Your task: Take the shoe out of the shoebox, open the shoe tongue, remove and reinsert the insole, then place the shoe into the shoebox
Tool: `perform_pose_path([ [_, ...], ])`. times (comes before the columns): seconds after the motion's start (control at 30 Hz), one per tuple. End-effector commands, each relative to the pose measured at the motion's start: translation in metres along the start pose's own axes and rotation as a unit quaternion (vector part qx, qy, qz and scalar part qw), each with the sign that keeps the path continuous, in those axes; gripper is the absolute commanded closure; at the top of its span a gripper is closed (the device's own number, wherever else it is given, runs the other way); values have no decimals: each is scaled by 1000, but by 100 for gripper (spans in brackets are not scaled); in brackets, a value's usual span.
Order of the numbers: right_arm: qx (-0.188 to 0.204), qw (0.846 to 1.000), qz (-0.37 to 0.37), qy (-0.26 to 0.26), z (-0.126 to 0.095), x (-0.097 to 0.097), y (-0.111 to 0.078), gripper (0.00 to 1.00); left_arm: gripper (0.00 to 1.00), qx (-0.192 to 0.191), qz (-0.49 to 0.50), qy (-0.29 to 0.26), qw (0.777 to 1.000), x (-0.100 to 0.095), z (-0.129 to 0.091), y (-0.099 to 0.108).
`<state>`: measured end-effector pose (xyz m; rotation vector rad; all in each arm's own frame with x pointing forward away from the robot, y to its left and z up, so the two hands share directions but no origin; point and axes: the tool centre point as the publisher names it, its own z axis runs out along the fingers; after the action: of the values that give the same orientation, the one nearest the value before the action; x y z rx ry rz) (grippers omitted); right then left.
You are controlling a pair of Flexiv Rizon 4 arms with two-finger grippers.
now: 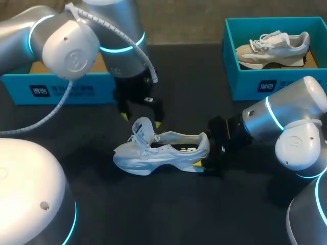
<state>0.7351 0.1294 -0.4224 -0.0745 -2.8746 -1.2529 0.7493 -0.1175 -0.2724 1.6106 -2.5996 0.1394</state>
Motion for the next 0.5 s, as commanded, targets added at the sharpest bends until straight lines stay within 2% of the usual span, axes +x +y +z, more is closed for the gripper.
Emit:
perform_pose_path([
  [0.03, 1, 1000, 0, 0, 4, -2, -1, 100, 0, -3, 133, -8, 991, 8, -11, -16],
  [0.07, 1, 1000, 0, 0, 4, -2, -1, 100, 0, 0, 138, 0, 990, 6, -12, -17],
  [0.1, 1, 1000, 0, 0, 4, -2, -1, 100, 11, 1, 144, 2, 990, 6, -13, -20],
  [0.13, 1, 1000, 0, 0, 4, -2, -1, 100, 50, -1, 148, 4, 989, 7, -14, -21],
  [0.2, 1, 1000, 0, 0, 4, -2, -1, 100, 71, -2, 150, 0, 989, 8, -14, -24],
  [0.27, 1, 1000, 0, 0, 4, -2, -1, 100, 100, 1, 159, 9, 987, 9, -14, -25],
  [0.5, 1, 1000, 0, 0, 4, -2, -1, 100, 100, 1, 174, 13, 985, 10, -16, -30],
])
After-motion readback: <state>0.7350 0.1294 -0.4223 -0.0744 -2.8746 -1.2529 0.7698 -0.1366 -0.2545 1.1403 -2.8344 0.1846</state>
